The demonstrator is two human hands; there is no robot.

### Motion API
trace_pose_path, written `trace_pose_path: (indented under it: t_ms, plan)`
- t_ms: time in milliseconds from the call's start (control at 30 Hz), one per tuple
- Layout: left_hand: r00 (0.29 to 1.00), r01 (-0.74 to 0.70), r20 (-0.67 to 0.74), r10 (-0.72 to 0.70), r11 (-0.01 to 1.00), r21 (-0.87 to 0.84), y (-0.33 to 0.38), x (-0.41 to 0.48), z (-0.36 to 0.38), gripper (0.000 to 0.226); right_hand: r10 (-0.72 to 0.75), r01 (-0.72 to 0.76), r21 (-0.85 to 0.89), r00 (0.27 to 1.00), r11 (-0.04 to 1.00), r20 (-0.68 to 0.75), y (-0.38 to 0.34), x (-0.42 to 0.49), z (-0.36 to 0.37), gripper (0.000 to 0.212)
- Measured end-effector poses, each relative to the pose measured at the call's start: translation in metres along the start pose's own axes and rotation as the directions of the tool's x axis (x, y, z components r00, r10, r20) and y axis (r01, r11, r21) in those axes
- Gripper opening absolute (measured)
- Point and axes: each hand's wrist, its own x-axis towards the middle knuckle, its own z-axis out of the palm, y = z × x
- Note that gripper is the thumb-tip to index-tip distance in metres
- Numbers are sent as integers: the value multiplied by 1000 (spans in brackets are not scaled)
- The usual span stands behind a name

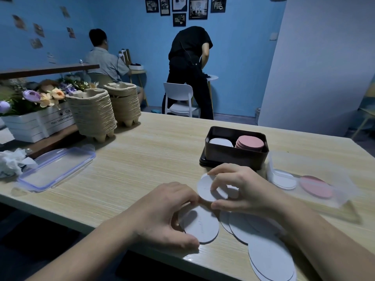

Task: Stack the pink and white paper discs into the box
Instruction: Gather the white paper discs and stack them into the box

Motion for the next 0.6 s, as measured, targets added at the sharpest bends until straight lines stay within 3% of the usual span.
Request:
trace_pose_path:
  t_ms: [233, 400, 600]
  plan:
    - [999, 42, 13, -41, 995, -88, 0, -1, 0, 50, 23, -23, -6, 1000, 1000, 12, 2, 0, 0, 28]
    - [992, 53, -97, -78, 969, -242, -14, -5, -1, 44, 26, -26, -12, 999, 1000, 25, 0, -1, 1, 29]
    - [960, 45, -269, -81, 989, -138, -23, 3, 7, 45, -34, 34, 4, 999, 999, 1, -6, 4, 9, 50]
